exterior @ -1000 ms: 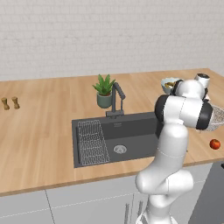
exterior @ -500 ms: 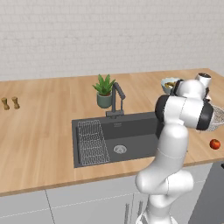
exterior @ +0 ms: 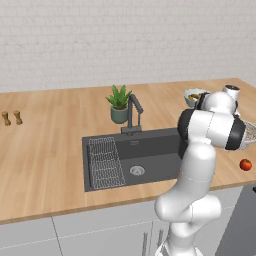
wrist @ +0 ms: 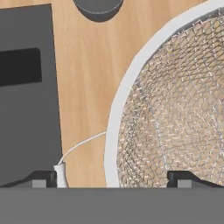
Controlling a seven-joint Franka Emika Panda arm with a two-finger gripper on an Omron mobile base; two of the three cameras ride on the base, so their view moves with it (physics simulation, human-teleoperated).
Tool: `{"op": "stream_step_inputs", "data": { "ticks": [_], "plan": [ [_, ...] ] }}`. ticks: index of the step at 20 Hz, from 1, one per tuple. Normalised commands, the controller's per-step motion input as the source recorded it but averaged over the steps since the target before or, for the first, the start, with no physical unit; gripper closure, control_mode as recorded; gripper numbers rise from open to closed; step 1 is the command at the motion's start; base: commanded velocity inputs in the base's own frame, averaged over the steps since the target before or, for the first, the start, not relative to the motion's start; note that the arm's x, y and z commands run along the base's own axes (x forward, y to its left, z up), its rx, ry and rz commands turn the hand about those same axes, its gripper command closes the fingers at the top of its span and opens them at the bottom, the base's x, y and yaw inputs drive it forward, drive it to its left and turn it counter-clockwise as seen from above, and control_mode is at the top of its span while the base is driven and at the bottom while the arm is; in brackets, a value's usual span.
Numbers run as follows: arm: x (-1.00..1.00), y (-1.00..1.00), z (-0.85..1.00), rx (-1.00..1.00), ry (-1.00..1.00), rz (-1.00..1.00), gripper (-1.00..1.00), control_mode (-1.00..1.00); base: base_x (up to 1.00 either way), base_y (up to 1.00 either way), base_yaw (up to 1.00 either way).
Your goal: Put the colander in the sink, put the apple in the colander, and turn on the sink faucet and pour water over the colander.
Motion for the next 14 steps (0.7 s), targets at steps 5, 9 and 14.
{"op": "stream_step_inputs", "data": {
  "ticks": [5, 9, 14],
  "plan": [
    [0.00, 0.17, -0.12, 0.00, 0.02, 0.00, -1.00, -1.00, 0.00, 0.00, 0.00],
    [0.00, 0.00, -0.08, 0.00, 0.00, 0.00, -1.00, -1.00, 0.00, 0.00, 0.00],
    [0.01, 0.00, -0.05, 0.00, 0.00, 0.00, -1.00, -1.00, 0.00, 0.00, 0.00]
  ]
}}
